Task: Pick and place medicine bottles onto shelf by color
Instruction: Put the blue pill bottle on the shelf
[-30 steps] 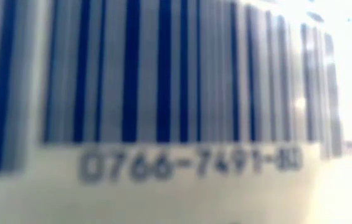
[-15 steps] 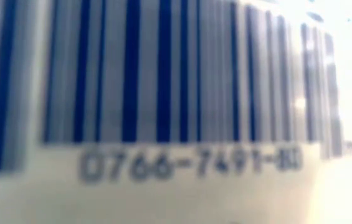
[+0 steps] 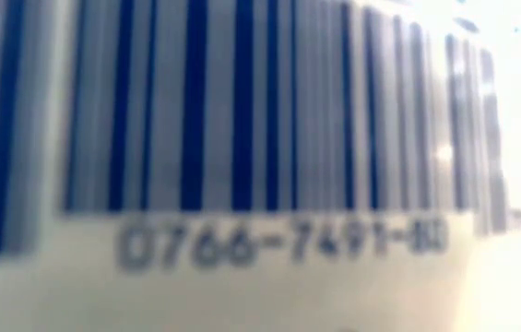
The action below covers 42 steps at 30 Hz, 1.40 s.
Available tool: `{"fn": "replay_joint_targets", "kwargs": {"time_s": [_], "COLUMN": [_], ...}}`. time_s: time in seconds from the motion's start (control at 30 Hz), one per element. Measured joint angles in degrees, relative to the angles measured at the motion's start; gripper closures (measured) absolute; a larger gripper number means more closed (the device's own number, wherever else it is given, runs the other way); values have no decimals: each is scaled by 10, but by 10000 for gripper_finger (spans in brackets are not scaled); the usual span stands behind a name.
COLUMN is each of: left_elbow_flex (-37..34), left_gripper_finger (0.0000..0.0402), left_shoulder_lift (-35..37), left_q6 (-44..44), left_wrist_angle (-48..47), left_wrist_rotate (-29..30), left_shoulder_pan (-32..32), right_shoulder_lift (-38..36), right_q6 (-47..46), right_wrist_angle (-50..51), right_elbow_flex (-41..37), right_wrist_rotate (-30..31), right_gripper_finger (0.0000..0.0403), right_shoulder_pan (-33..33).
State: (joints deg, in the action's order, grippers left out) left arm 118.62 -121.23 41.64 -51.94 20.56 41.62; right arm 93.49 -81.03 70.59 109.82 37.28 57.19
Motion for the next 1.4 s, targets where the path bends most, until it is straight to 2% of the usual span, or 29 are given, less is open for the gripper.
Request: {"fn": "replay_joint_targets", "kwargs": {"time_s": [0.23,0.47,0.63,1.4], "left_elbow_flex": [-19,-20,-20,-19], "left_gripper_finger": [74,39,42,47], "left_shoulder_lift": [-5,-32,-60,-96], "left_q6": [3,14,27,41], "left_wrist_angle": [26,23,24,48], "left_wrist_rotate": [-3,-34,-42,-51], "left_shoulder_pan": [5,7,7,3], "right_shoulder_lift": [0,0,0,0], "right_q6": [-1,-1,-4,0], "right_wrist_angle": [0,0,0,0], "right_elbow_flex": [0,0,0,0], "right_wrist_rotate": [0,2,2,6], "right_gripper_finger": [144,144,144,144], "right_shoulder_pan": [0,0,0,0]}}
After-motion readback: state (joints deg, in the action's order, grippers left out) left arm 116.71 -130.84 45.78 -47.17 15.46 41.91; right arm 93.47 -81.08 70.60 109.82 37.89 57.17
